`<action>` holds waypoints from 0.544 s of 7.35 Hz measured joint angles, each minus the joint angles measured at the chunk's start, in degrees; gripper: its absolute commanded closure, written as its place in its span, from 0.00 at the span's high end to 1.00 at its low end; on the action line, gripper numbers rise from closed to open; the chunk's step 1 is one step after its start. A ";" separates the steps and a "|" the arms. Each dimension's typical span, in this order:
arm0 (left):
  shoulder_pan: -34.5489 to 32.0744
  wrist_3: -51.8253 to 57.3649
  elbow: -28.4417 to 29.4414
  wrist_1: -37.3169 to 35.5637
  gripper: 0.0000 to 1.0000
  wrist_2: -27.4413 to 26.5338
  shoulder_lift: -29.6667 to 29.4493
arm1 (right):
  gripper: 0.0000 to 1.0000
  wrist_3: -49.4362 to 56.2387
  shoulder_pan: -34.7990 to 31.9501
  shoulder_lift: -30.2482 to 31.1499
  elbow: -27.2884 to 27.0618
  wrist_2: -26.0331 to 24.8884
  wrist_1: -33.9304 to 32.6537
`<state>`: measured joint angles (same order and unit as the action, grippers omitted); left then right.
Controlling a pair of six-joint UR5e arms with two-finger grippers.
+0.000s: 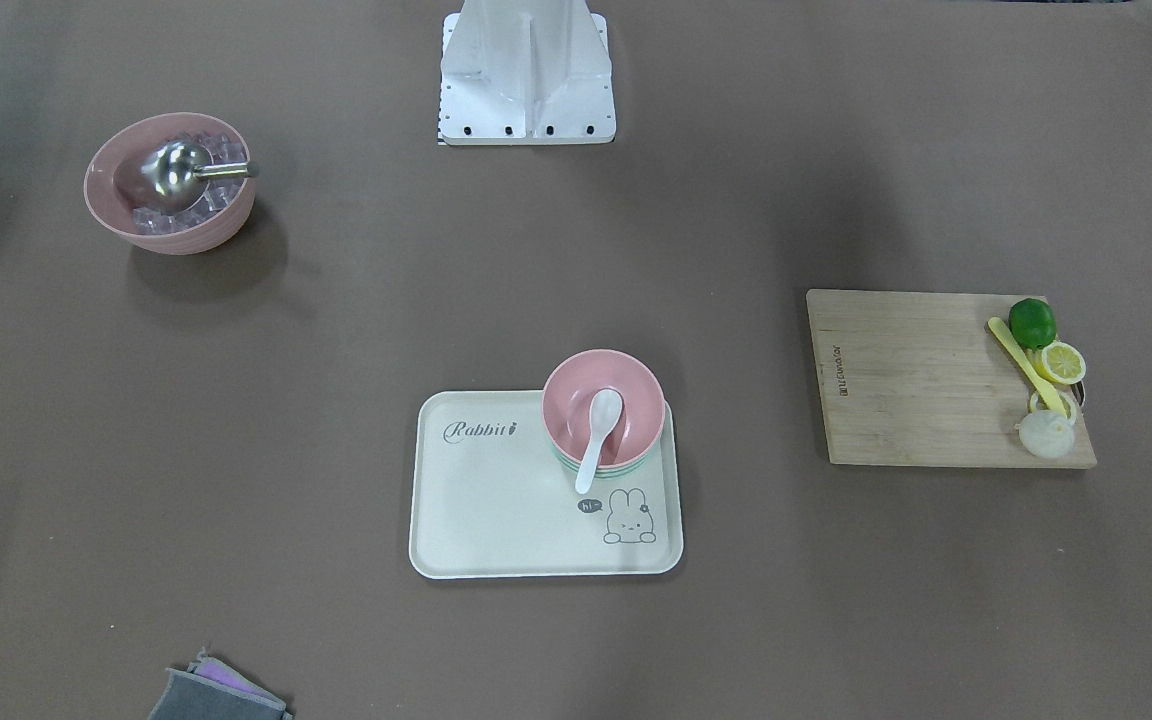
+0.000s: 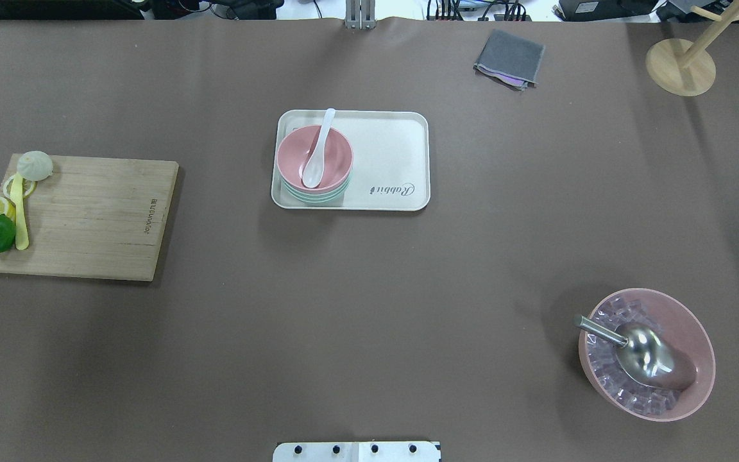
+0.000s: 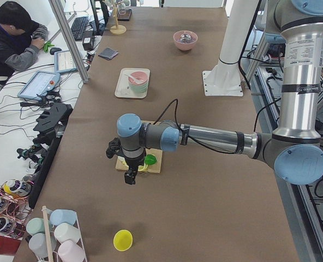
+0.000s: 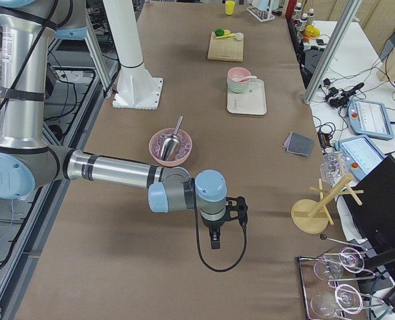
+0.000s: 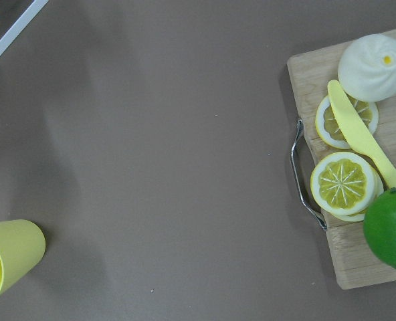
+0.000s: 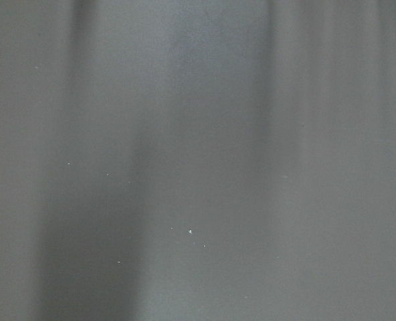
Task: Stack pink bowl on green and place spoon
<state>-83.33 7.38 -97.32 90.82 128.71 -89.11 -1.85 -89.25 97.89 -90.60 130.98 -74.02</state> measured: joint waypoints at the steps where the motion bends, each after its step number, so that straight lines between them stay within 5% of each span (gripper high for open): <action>1: 0.01 0.00 -0.07 0.09 0.98 -0.03 0.00 | 1.00 0.00 0.03 0.12 0.09 -0.02 0.03; 4: 0.01 0.01 -0.14 0.15 0.98 -0.04 0.07 | 1.00 -0.02 0.04 0.85 0.15 0.10 0.09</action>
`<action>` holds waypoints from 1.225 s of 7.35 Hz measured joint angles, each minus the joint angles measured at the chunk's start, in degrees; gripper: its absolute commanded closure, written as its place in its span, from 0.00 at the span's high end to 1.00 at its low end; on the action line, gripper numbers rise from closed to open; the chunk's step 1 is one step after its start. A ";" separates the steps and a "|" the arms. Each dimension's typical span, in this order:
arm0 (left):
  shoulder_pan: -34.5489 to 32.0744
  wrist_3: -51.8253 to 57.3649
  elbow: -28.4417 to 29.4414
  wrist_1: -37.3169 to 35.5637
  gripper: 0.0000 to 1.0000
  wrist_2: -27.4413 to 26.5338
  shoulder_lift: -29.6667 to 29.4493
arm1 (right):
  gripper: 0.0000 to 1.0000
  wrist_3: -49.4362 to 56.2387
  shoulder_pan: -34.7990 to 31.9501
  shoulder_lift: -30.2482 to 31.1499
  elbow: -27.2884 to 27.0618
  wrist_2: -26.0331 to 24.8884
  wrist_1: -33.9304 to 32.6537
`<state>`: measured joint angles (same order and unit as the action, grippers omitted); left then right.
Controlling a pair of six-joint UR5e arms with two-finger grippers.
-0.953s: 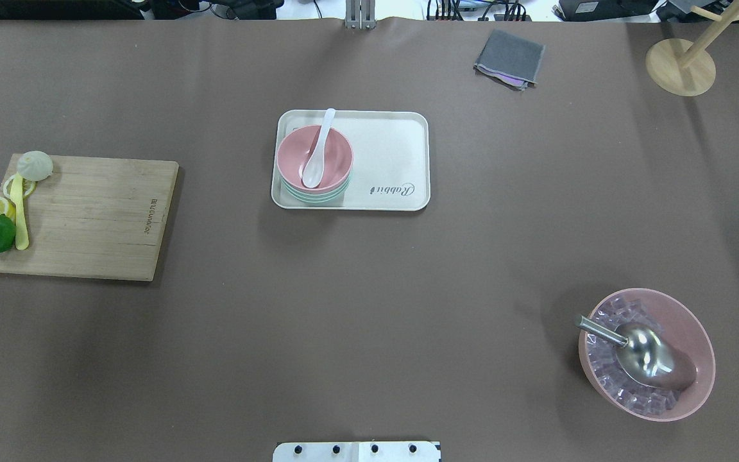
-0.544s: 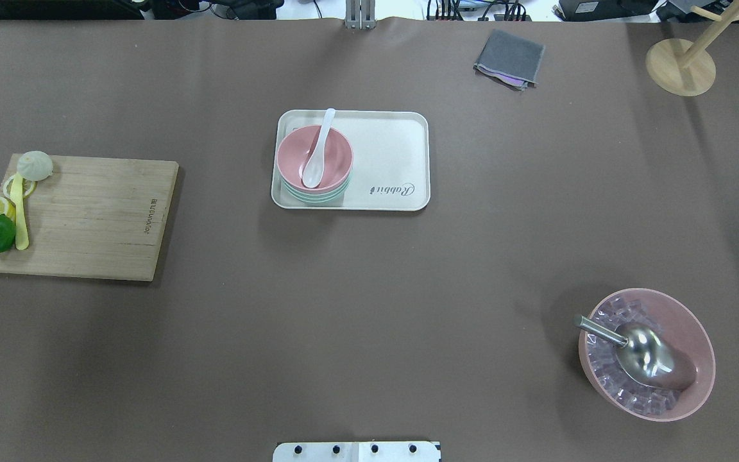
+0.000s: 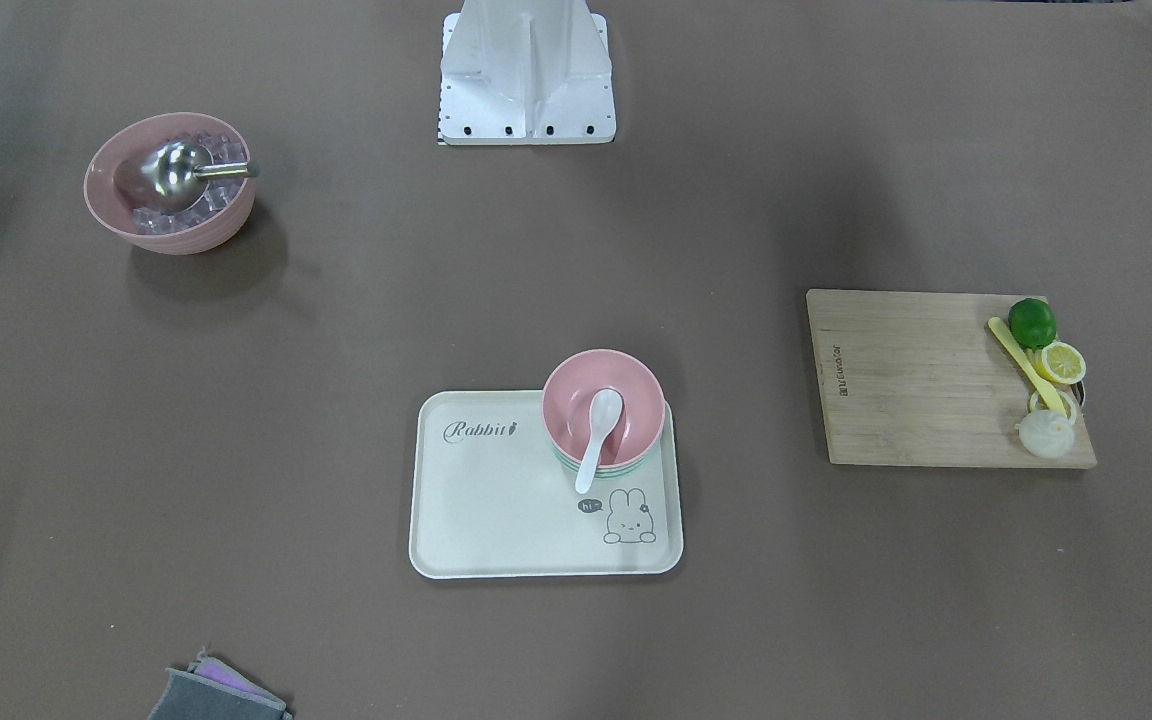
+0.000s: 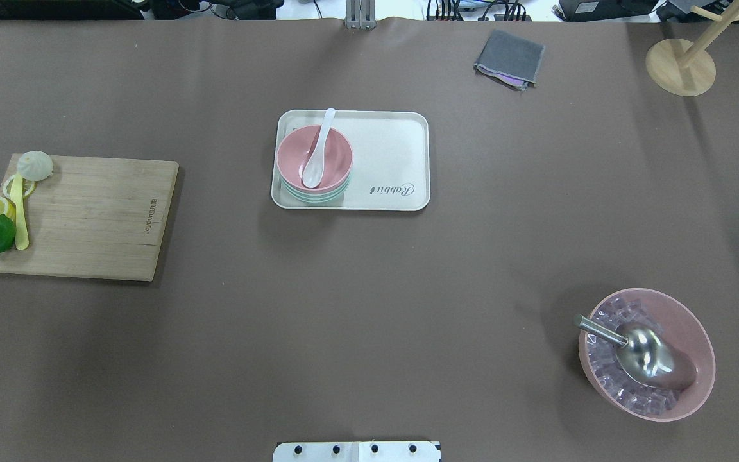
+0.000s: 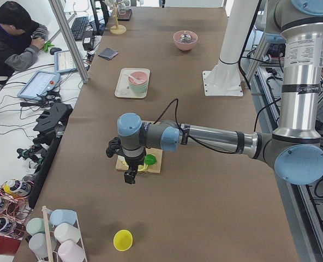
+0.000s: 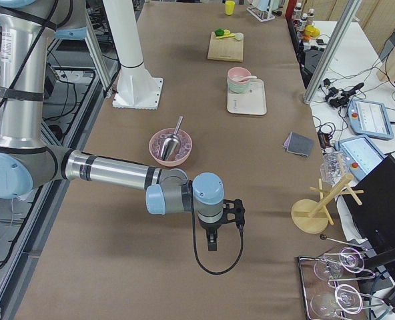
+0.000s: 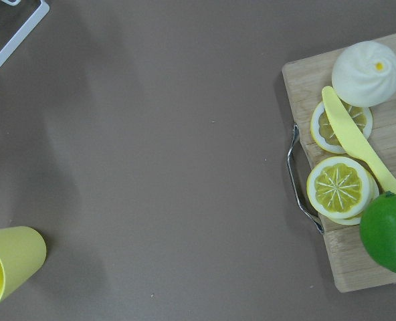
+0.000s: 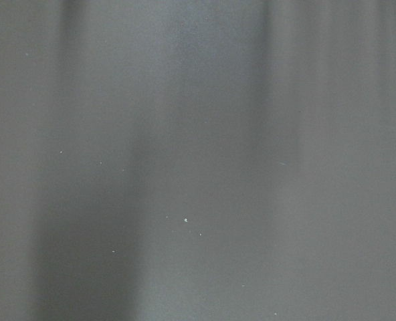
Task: Stack pink bowl on green and place spoon
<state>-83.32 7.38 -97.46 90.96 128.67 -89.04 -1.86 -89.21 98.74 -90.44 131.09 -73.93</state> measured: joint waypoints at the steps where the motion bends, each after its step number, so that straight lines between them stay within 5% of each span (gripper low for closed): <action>1: 0.03 0.00 -0.03 0.00 0.98 0.00 0.00 | 1.00 -0.06 0.00 0.10 0.00 0.05 0.02; 9: 0.35 0.00 -0.62 0.00 0.98 0.32 0.00 | 1.00 -0.19 0.09 2.46 0.03 2.14 7.92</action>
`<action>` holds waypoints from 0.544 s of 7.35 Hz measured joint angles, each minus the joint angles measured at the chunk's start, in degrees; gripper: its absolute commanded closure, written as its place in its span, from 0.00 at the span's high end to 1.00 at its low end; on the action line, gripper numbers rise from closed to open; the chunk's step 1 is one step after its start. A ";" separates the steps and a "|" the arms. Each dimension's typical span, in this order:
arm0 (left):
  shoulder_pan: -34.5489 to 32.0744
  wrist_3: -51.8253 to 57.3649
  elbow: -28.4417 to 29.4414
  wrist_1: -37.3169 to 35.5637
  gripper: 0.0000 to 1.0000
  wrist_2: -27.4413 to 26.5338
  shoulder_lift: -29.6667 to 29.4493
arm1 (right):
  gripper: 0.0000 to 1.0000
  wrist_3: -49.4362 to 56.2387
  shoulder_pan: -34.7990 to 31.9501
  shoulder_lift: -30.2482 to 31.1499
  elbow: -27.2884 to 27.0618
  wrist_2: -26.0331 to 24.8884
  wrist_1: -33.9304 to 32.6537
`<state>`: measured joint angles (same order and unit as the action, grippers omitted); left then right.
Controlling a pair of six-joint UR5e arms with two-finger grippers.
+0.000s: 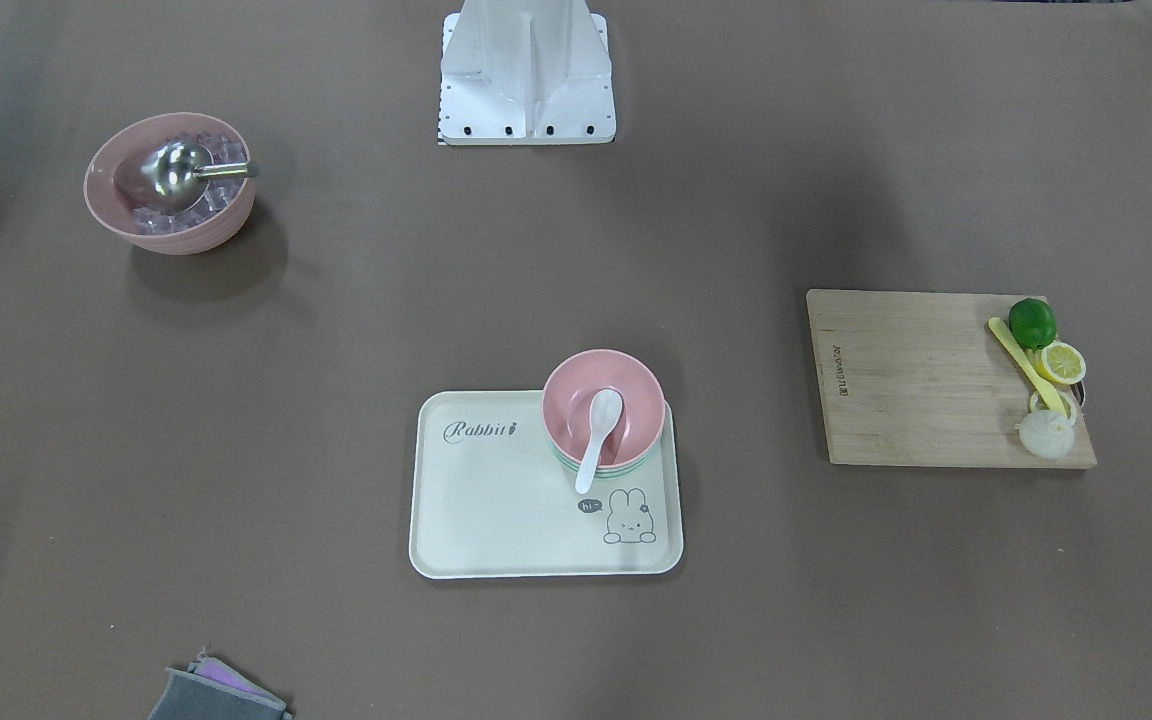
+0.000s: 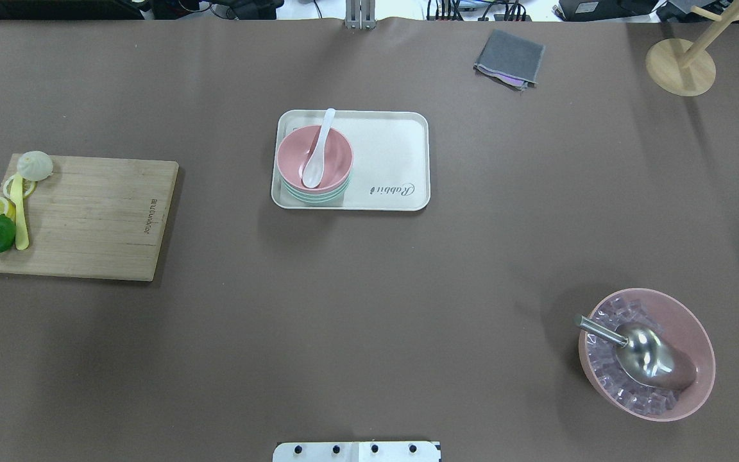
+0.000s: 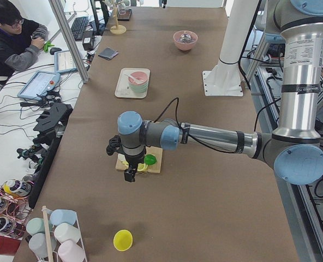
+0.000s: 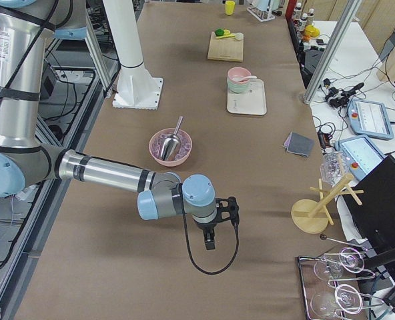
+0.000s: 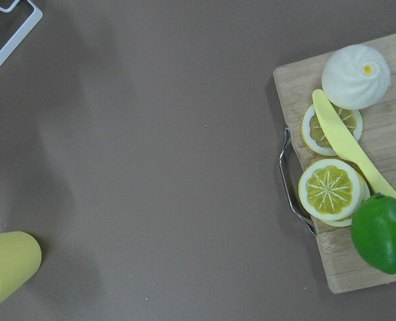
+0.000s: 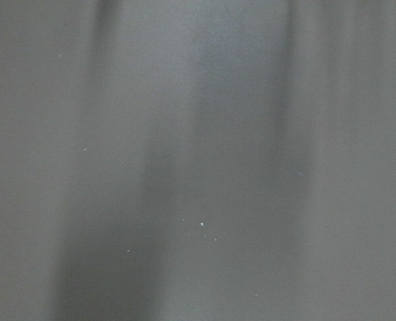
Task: Stack pink bowl on green and place spoon
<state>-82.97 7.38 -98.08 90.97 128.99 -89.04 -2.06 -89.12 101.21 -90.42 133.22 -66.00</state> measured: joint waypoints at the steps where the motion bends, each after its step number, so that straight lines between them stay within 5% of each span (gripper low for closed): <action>1: 0.00 0.00 0.00 0.00 0.98 0.02 0.00 | 1.00 0.02 0.00 0.08 0.11 0.34 0.24; 4: 0.01 0.00 -0.03 0.00 0.98 -0.02 0.00 | 1.00 0.13 0.00 0.13 0.84 0.54 0.34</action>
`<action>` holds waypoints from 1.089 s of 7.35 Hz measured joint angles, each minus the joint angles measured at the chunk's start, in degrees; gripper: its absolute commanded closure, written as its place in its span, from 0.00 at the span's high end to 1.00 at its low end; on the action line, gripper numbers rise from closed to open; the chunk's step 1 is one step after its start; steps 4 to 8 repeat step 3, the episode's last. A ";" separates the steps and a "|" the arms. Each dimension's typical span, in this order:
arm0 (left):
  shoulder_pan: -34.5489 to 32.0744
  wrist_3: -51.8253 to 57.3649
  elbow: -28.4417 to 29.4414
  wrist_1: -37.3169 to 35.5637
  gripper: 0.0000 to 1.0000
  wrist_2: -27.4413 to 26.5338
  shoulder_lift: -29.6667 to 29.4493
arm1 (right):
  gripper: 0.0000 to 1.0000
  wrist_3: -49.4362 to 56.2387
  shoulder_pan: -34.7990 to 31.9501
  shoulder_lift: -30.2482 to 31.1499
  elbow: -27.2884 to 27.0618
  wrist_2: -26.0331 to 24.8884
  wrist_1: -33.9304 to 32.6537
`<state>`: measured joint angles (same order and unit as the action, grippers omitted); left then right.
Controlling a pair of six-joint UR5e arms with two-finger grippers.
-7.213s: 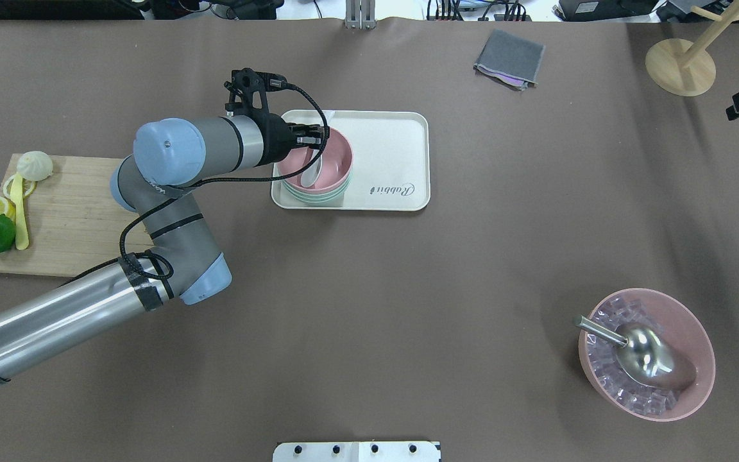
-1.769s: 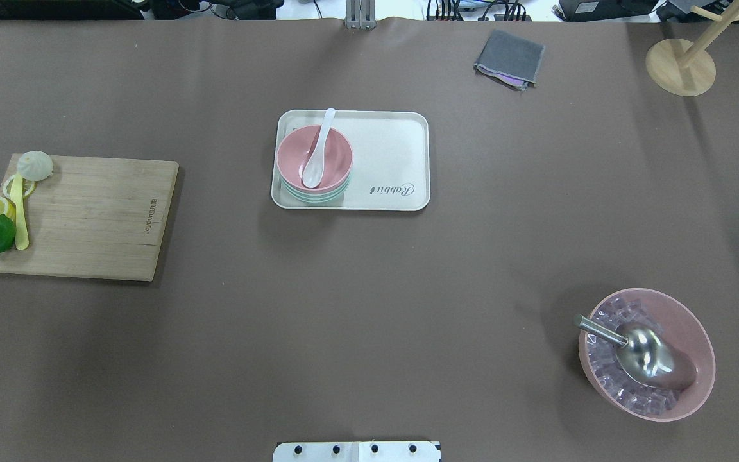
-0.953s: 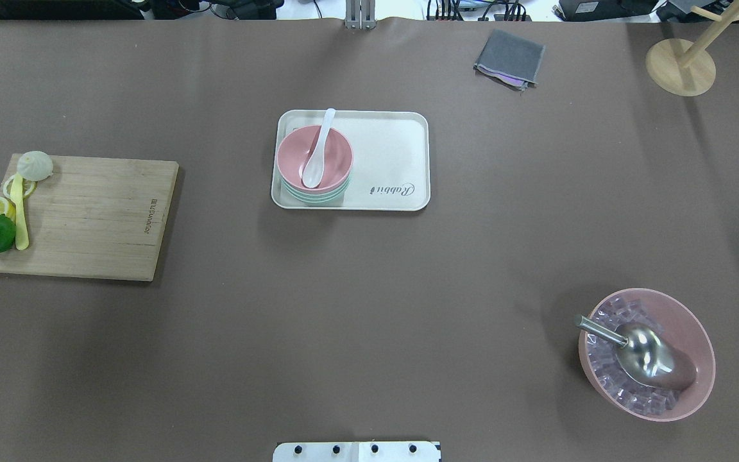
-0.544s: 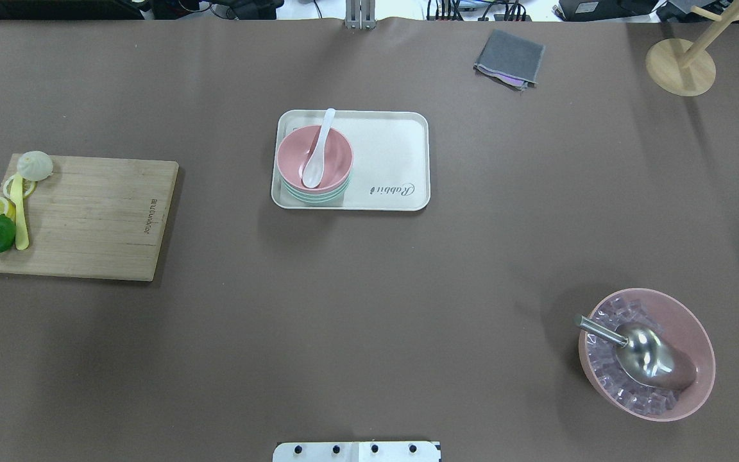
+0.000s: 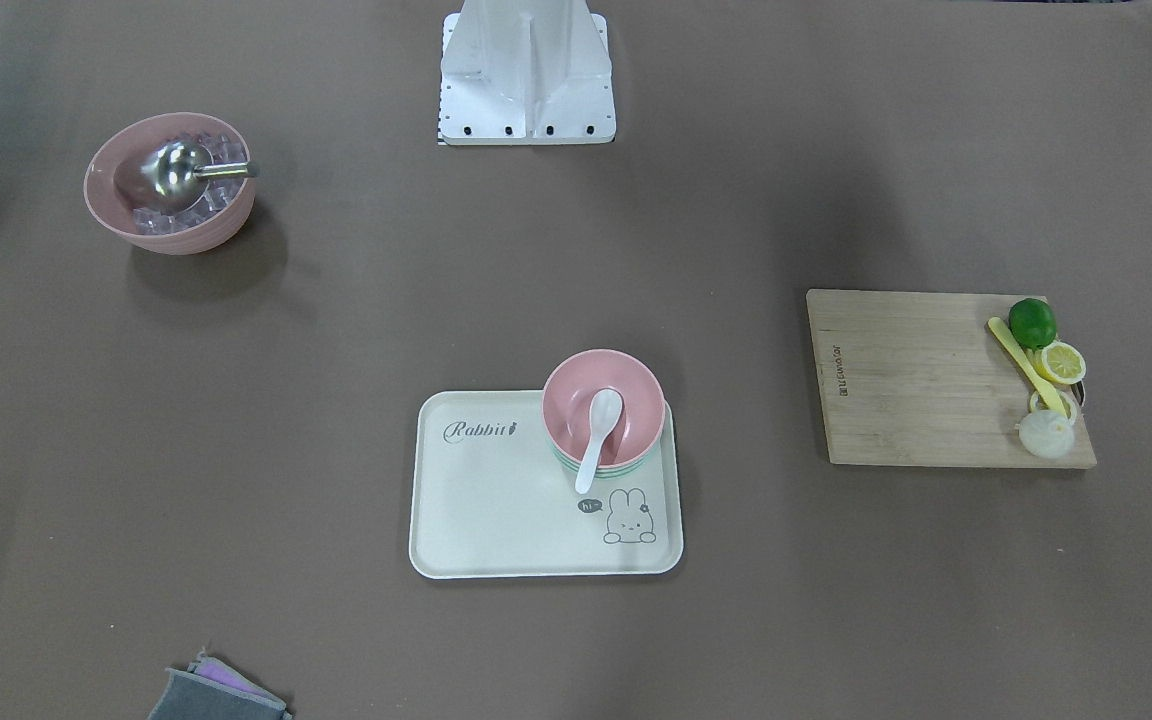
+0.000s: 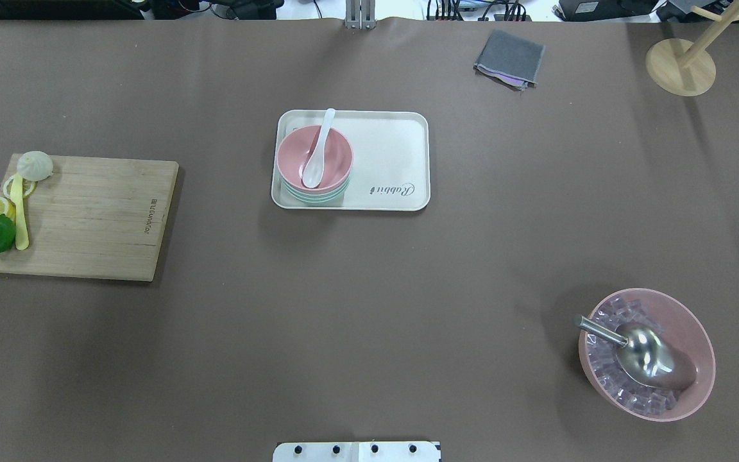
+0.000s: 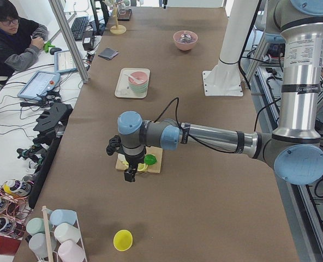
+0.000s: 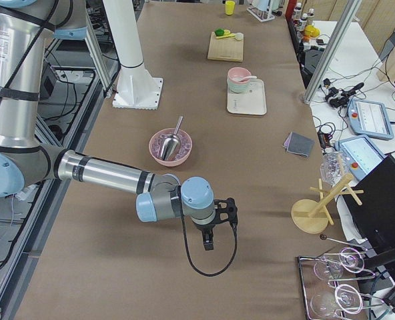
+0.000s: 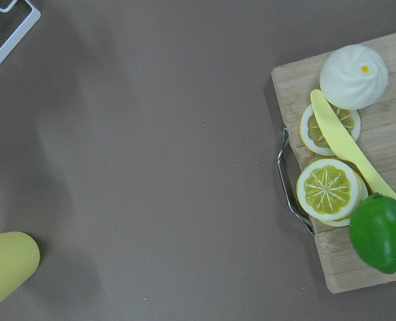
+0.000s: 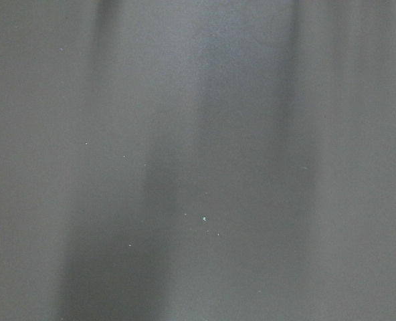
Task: Stack pink bowl on green and place spoon
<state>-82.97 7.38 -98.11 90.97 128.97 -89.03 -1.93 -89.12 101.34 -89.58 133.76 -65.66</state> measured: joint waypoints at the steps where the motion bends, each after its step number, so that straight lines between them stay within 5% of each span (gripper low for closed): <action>1: 0.00 0.00 -0.03 0.00 0.98 -0.02 0.00 | 1.00 0.02 0.00 0.00 0.29 0.01 0.00; 8: 0.02 0.00 -0.02 0.00 0.98 -0.03 0.00 | 1.00 0.04 0.00 0.00 0.73 0.01 0.01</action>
